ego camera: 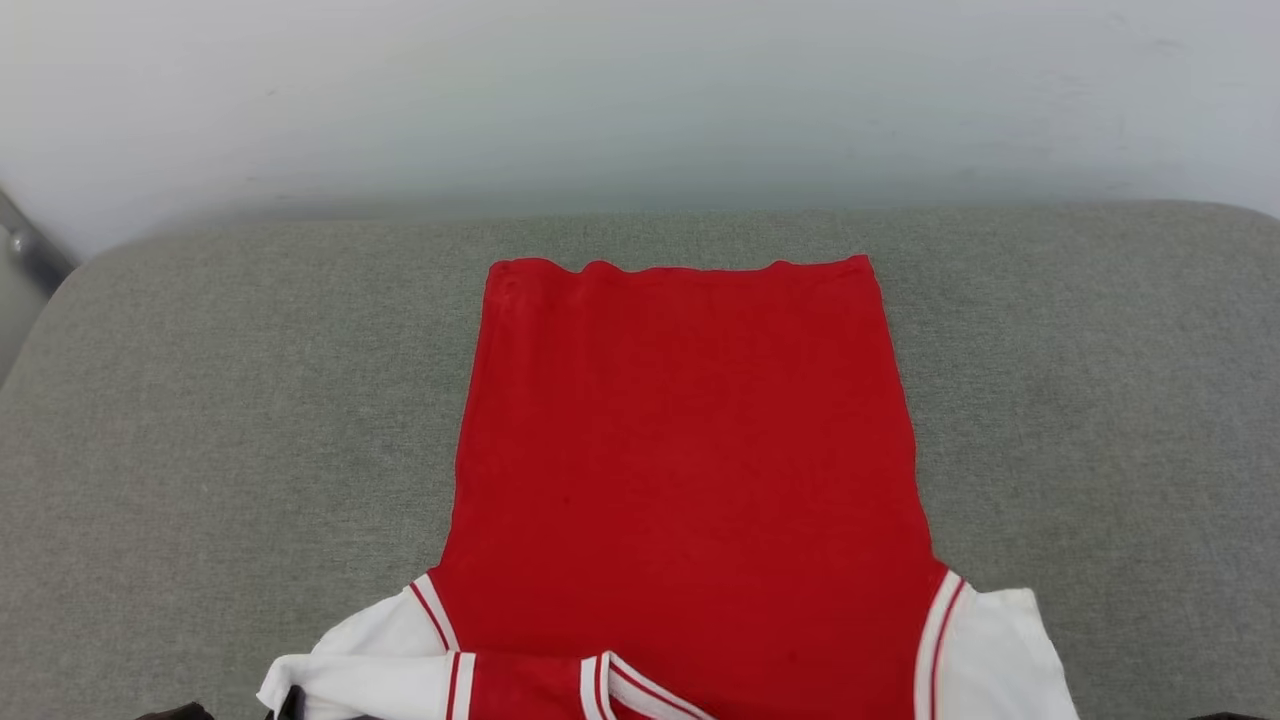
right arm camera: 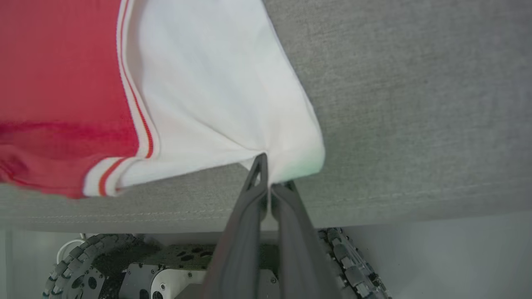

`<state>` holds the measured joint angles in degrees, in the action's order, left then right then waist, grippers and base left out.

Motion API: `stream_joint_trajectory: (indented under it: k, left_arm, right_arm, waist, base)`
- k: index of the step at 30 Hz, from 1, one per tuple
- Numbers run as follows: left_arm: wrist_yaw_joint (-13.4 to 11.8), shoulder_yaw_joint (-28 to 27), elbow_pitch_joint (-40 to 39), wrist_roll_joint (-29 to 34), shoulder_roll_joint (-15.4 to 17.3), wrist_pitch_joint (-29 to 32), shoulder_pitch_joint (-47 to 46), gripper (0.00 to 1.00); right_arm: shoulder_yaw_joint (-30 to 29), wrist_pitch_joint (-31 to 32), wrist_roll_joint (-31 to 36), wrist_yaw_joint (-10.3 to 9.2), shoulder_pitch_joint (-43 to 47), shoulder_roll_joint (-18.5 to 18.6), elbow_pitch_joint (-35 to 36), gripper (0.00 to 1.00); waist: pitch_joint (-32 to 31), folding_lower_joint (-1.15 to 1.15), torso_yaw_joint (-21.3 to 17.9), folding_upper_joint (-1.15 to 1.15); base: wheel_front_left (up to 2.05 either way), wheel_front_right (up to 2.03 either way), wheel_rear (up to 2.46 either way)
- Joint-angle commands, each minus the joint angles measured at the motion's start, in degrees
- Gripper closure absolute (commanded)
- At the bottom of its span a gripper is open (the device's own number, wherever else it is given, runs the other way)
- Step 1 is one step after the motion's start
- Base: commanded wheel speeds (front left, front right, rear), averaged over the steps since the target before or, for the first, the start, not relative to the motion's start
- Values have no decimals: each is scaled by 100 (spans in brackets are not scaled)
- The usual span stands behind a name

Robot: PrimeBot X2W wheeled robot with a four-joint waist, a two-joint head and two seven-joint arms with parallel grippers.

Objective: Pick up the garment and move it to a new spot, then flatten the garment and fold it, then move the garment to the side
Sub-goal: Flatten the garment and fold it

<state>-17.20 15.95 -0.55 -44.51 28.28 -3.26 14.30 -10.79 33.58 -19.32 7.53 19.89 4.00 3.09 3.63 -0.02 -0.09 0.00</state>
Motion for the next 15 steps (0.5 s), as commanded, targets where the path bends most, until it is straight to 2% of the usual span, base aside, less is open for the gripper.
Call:
stream_joint_trajectory:
  k: [1, 7, 15]
  left_arm:
    - [-81, 24, -86, 72, -8, 34, 69, 100]
    - [-78, 81, -359, 83, -12, 94, -120, 100]
    - [-87, 141, -691, 279, 21, 77, -625, 100]
  right_arm:
    - [24, 72, -25, -8, -89, -33, 22, 0]
    - [54, -238, -157, -6, -778, -34, 23, 0]
    - [1, -863, -325, -6, -3008, 330, -1172, 0]
  waist:
    - [-20, 2, 5, 0]
    - [3, 2, 92, 0]
    - [625, 2, 347, 0]
  base:
    - [0, 0, 0]
    - [0, 0, 0]
    - [0, 0, 0]
